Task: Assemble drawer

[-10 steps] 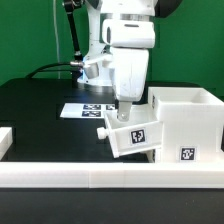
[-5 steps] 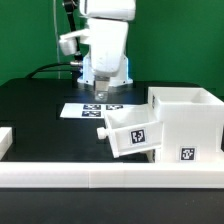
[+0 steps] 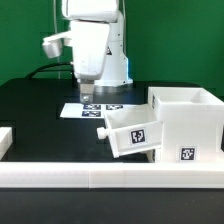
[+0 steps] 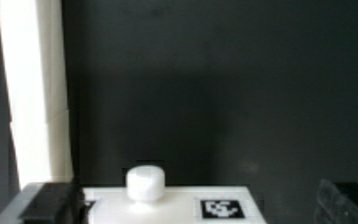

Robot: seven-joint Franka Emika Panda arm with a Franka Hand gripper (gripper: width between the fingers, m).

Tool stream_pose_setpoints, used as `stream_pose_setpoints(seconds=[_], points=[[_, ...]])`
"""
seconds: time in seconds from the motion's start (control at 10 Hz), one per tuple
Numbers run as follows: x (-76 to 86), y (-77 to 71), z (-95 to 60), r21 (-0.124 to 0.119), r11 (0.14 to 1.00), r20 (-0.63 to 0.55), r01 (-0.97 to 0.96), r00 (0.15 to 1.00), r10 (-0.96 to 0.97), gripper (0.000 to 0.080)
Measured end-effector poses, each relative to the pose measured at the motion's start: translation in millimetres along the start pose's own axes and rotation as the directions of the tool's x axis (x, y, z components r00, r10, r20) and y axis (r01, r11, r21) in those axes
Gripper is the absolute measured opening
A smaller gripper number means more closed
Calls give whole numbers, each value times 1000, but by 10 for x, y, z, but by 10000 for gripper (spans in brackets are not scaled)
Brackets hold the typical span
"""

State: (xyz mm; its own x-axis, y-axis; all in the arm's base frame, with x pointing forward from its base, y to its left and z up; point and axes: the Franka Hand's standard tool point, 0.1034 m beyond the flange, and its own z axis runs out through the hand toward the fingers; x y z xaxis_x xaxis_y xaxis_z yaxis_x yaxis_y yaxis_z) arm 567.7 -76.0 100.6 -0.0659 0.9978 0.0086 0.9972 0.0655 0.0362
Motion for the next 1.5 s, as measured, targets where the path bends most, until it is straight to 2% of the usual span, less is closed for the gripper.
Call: stream_pose_setpoints(seconds=[0.2,0.3,0.5,0.6,0.7,0.9,1.0,1.1,1.2,1.3,1.5], points=[[-76,63,80,15,1000,-75,-6,997,7,649],[-70,100,118,28,999,-93,-17,995,20,649],[33,189,197,32,999,-106,-13,994,16,649],[80,232,257,11,1000,-107,-9,994,11,649],[113,219,326,16,1000,-113,-8,994,9,649],[104,240,390,-23,1000,-105,-14,994,11,649],[104,240,397,-28,1000,-104,-14,995,11,649],[99,264,402,-52,999,-98,-17,995,12,649],[115,267,403,-52,999,-99,-16,995,10,649],[137,288,408,-70,997,-98,-18,995,11,649],[198,282,419,-65,997,-104,-28,994,21,649]])
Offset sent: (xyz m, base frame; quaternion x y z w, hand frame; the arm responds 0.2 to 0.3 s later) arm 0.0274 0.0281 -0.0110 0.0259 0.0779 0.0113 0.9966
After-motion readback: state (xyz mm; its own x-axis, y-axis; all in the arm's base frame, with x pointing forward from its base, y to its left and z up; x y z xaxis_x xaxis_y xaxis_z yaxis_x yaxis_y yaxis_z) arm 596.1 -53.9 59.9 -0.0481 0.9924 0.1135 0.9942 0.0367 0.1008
